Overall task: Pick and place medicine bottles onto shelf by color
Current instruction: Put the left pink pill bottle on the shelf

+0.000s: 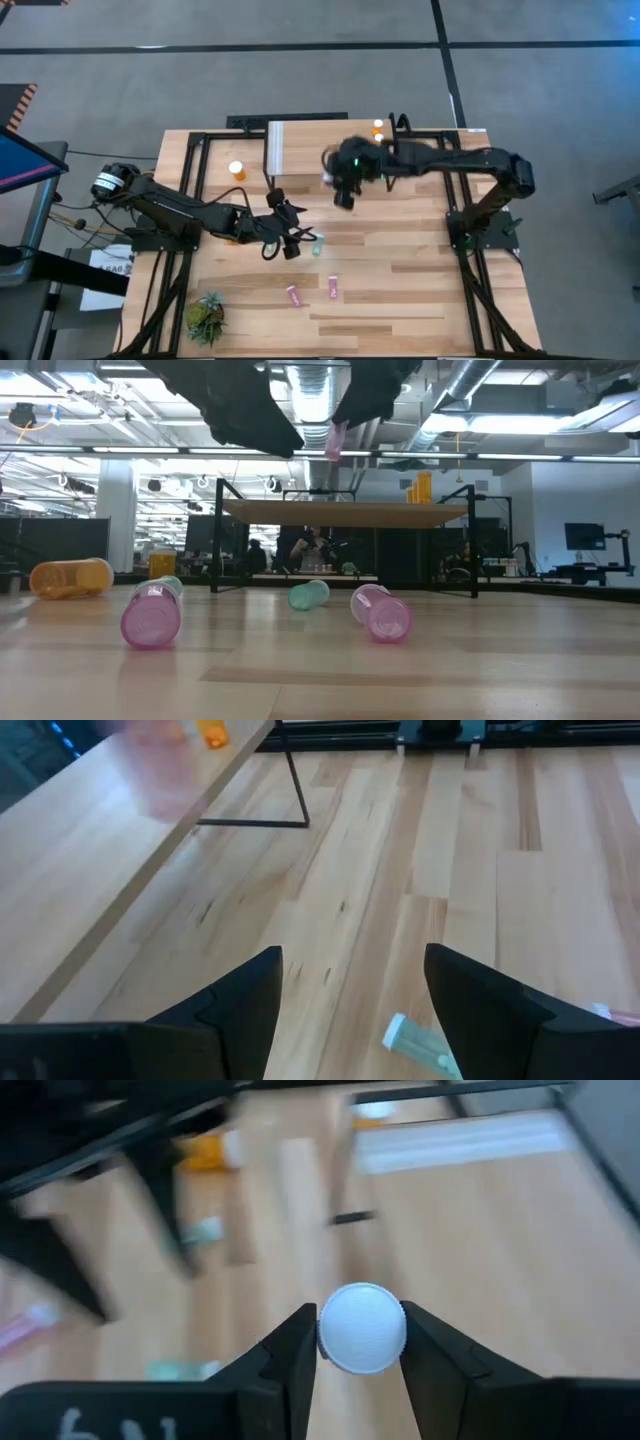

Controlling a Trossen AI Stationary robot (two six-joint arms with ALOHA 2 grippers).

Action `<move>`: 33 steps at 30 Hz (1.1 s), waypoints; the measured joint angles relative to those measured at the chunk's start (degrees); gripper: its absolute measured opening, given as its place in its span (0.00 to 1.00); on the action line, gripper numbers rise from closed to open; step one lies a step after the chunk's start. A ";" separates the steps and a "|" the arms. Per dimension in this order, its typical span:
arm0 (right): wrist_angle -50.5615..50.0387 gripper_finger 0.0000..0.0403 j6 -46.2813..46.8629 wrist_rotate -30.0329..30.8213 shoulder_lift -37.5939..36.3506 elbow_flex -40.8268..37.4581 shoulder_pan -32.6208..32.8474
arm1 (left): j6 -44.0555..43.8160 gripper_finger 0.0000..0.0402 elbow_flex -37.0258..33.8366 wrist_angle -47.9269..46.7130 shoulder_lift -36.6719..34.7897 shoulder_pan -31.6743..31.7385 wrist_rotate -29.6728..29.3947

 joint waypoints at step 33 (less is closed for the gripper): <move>-4.16 0.38 -1.35 -9.62 7.20 9.78 -27.78 | 5.44 0.58 -8.13 17.48 -0.81 4.17 13.67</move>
